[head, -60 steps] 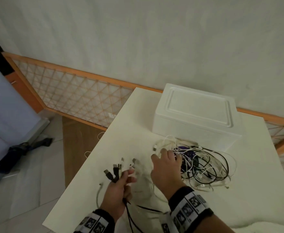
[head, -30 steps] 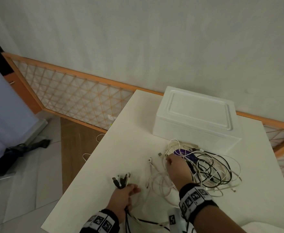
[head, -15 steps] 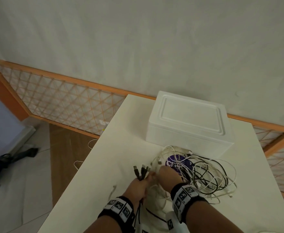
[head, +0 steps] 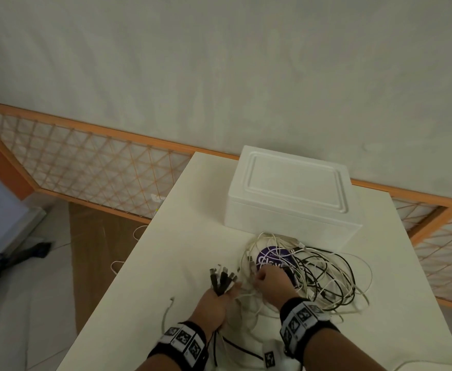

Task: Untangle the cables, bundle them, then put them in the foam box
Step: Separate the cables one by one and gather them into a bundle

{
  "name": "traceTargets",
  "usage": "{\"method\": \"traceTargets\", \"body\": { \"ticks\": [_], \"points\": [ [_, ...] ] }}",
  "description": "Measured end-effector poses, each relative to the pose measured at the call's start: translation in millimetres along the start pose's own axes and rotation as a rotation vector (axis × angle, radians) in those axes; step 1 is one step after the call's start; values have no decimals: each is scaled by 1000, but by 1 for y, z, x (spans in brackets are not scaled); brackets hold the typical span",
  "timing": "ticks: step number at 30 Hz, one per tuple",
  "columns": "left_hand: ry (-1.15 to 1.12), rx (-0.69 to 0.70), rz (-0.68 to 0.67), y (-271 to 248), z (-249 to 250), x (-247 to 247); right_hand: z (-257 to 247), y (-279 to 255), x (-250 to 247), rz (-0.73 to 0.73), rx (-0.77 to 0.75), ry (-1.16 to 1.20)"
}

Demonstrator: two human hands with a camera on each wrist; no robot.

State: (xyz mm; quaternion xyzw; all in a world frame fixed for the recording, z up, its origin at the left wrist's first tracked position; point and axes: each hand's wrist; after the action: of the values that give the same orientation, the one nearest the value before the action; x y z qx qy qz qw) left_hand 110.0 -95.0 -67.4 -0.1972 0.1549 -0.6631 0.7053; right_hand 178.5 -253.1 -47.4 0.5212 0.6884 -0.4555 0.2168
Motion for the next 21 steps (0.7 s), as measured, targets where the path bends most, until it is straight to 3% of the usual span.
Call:
{"method": "traceTargets", "body": {
  "ticks": [3,7,10,13,15,18,20,21],
  "points": [
    [256,87,60,4,-4,5,-5,-4,-4,83,-58,64],
    [519,194,97,4,-2,10,-9,-10,0,-84,-193,-100],
    [650,160,141,7,-3,11,-1,-6,-9,-66,-202,-109],
    [512,127,174,10,-5,9,8,-7,-22,-14,-111,-120],
    [252,100,222,7,1,7,13,-6,-26,66,-21,-90],
    [-91,-10,255,2,12,1,-2,-9,-27,230,-18,-8],
    [-213,-11,218,-2,18,1,-21,-15,-26,184,-1,117],
    [-254,-4,206,-4,20,2,-29,-17,-24,78,43,164]
  ]
}}
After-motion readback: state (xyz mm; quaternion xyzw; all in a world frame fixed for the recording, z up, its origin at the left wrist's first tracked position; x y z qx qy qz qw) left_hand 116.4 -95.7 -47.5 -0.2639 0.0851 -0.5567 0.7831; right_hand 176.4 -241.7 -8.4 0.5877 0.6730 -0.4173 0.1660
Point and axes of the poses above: each hand's wrist, its own y-axis towards the middle knuckle, its own x-axis out of the palm, z = x × y, and after that the axes turned 3 degrees about x, right-handed
